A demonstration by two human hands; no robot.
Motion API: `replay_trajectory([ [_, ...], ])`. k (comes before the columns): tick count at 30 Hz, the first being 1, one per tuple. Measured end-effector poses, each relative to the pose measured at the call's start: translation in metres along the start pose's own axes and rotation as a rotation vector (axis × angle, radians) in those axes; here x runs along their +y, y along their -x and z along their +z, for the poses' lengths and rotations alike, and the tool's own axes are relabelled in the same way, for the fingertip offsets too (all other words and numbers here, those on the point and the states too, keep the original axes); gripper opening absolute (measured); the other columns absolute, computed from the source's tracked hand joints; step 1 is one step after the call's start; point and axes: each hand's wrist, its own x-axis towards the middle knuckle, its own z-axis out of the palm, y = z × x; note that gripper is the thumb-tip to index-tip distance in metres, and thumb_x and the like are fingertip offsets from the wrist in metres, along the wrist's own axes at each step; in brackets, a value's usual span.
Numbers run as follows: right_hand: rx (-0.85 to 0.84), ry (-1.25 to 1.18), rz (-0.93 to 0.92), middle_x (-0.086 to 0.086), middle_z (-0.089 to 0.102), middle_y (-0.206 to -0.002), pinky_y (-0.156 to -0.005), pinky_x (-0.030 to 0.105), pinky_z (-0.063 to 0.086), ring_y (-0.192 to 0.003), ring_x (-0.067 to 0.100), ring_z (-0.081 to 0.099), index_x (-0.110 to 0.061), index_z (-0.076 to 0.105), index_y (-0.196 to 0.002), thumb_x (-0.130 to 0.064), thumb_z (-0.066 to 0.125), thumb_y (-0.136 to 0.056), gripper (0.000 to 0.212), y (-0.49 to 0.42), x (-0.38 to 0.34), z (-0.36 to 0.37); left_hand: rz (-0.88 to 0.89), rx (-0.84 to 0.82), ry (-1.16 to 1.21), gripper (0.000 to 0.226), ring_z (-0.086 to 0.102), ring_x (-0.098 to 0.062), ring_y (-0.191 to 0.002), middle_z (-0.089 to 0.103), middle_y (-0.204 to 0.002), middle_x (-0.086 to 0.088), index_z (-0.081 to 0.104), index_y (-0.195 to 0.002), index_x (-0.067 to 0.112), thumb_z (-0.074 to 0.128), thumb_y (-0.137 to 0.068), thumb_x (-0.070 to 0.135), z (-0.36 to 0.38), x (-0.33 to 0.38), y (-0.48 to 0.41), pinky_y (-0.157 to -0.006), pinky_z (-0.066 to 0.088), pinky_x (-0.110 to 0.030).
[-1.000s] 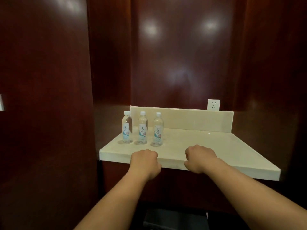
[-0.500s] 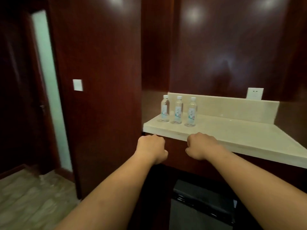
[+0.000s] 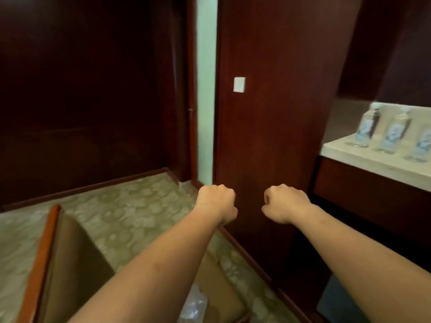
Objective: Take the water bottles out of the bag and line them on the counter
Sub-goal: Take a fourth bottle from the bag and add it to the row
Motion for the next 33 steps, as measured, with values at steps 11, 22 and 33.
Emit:
replay_trajectory([
  [11, -0.124, 0.007, -0.360, 0.009, 0.062, -0.119, -0.082, 0.034, 0.045, -0.109, 0.031, 0.060, -0.016, 0.063, -0.111, -0.026, 0.049, -0.086, 0.030, -0.010, -0.103, 0.072, -0.394, -0.174, 0.145, 0.036, 0.057, -0.030, -0.113, 0.061, -0.123, -0.010, 0.060, -0.118, 0.017, 0.046, -0.091, 0.036, 0.079, -0.059, 0.075, -0.083, 0.044, -0.034],
  [22, -0.334, -0.026, -0.527, 0.008, 0.063, -0.109, -0.069, 0.032, 0.041, -0.098, 0.029, 0.060, -0.018, 0.057, -0.090, -0.026, 0.048, -0.087, 0.012, 0.015, -0.148, 0.209, -0.587, -0.329, 0.260, 0.038, 0.049, -0.025, -0.121, 0.057, -0.126, -0.007, 0.051, -0.129, 0.016, 0.047, -0.091, 0.018, 0.208, -0.040, 0.156, -0.085, 0.044, -0.035],
  [33, -0.592, -0.126, -0.398, 0.007, 0.061, -0.112, -0.077, 0.033, 0.047, -0.100, 0.027, 0.060, -0.013, 0.059, -0.109, -0.023, 0.053, -0.085, 0.026, 0.032, -0.154, 0.375, -0.454, -0.513, 0.364, 0.066, 0.013, -0.024, -0.145, 0.020, -0.156, -0.007, 0.021, -0.148, 0.012, 0.049, -0.089, 0.022, 0.364, -0.010, 0.183, -0.117, 0.020, -0.039],
])
